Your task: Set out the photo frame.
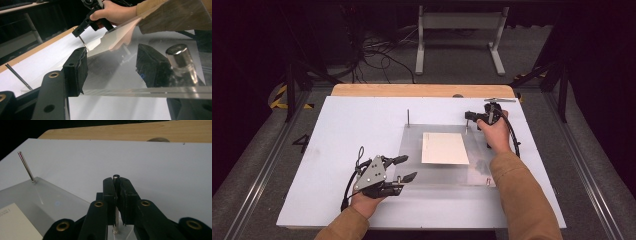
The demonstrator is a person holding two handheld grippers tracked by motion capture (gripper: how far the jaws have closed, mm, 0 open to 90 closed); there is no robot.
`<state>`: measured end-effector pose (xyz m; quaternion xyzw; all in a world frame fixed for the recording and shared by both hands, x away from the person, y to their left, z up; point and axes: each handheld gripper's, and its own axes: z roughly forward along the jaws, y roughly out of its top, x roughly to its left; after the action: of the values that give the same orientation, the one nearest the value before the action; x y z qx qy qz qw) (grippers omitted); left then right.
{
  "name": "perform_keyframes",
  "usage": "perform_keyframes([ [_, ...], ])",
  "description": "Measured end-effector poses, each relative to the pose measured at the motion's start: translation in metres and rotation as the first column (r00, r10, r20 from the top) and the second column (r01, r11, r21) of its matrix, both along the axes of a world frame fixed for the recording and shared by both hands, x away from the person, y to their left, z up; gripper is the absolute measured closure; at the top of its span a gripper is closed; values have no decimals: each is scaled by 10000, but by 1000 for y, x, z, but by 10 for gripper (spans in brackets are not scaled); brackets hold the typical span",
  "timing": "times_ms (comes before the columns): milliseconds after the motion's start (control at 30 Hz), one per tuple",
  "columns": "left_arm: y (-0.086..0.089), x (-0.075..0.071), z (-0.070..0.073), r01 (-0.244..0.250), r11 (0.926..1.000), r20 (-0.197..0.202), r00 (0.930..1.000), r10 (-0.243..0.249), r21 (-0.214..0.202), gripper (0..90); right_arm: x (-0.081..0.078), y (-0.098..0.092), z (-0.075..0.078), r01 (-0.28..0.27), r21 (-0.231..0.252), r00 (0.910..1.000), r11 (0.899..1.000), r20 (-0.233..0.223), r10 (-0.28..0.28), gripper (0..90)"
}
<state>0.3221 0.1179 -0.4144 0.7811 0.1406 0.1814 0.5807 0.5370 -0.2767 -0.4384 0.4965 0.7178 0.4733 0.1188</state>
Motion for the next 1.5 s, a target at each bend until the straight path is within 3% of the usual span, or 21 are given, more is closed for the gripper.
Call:
perform_keyframes([
  [133, 0, 1, 2, -1, 10000, 17, 10000, 1, 1, 423, -10, -6, 4, -123, 196, 9996, 9997, 260, 118, 685],
  [200, 0, 1, 3, -43, 10000, 24, 10000, 43, 24, 425, -22, -11, 12, -407, 20, 9971, 9992, 640, 405, 628],
  [333, 0, 1, 5, -85, 10000, 70, 9999, 85, -17, 429, -54, -25, 33, -993, -344, 9761, 9945, 1907, 1041, 542],
  [367, 0, 2, 6, -81, 10000, 94, 9999, 81, 31, 429, -66, -31, 40, -1187, -513, 9637, 9916, 2346, 1275, 512],
  [467, 0, 3, 8, -120, 9999, 122, 9999, 120, 8, 430, -96, -44, 53, -1531, -1108, 9362, 9820, 3019, 1800, 471],
  [500, 0, 3, 9, -155, 9999, 97, 9998, 156, -49, 431, -112, -51, 57, -1737, -1547, 9164, 9726, 3363, 2172, 447],
  [533, 0, 3, 10, -147, 9999, 104, 9998, 147, -25, 432, -123, -56, 59, -1866, -1778, 9036, 9662, 3548, 2398, 429],
  [633, 0, 4, 12, -178, 9998, 126, 9998, 179, -57, 433, -154, -70, 61, -2129, -2330, 8797, 9489, 3769, 2899, 412],
  [700, 0, 5, 14, -190, 9998, 163, 9997, 191, -81, 435, -172, -76, 58, -2323, -2810, 8642, 9312, 3796, 3302, 412],
  [767, -1, 6, 15, -209, 9996, 111, 9997, 211, -165, 435, -189, -75, 53, -2824, -3231, 8395, 9032, 3724, 3957, 411],
  [800, 0, 7, 16, -216, 9997, 166, 9996, 218, -119, 436, -193, -73, 51, -3011, -3321, 8309, 8939, 3685, 4168, 411],
  [867, -1, 7, 16, -221, 9996, 132, 9997, 223, -159, 436, -203, -63, 48, -3361, -3716, 7953, 8654, 3802, 4722, 386],
  [900, 0, 8, 17, -218, 9996, 159, 9996, 220, -156, 436, -203, -63, 48, -3361, -3716, 7953, 8654, 3802, 4722, 386],
  [967, -1, 8, 18, -207, 9995, 174, 9996, 211, -224, 439, -208, -45, 47, -3665, -3813, 7485, 8487, 4209, 5124, 358],
  [1000, -1, 9, 19, -207, 9996, 179, 9996, 211, -199, 440, -208, -37, 47, -3691, -3808, 7243, 8478, 4536, 5192, 369],
  [1067, -1, 9, 20, -170, 9995, 219, 9996, 175, -250, 447, -203, -22, 48, -3594, -3927, 6928, 8465, 4955, 5240, 451],
  [1133, -1, 10, 22, -152, 9997, 258, 9995, 157, -187, 466, -200, -15, 49, -3554, -3887, 6787, 8500, 5180, 5207, 607],
  [1333, -4, 13, 34, -291, 9992, 437, 9986, 304, -290, 513, -199, -8, 54, -2967, -4149, 6730, 8602, 5481, 4965, 627],
  [1367, -6, 13, 47, -312, 9985, 749, 9966, 346, -455, 526, -199, -9, 60, -2526, -4218, 6614, 8708, 5816, 4736, 632],
  [1400, -6, 13, 47, -312, 9985, 749, 9966, 346, -455, 540, -199, -9, 60, -2526, -4218, 6614, 8708, 5816, 4736, 632],
  [1500, -6, 14, 71, -328, 9966, 1134, 9927, 412, -750, 562, -203, -11, 78, -1990, -4287, 6268, 8812, 6356, 4507, 648],
])
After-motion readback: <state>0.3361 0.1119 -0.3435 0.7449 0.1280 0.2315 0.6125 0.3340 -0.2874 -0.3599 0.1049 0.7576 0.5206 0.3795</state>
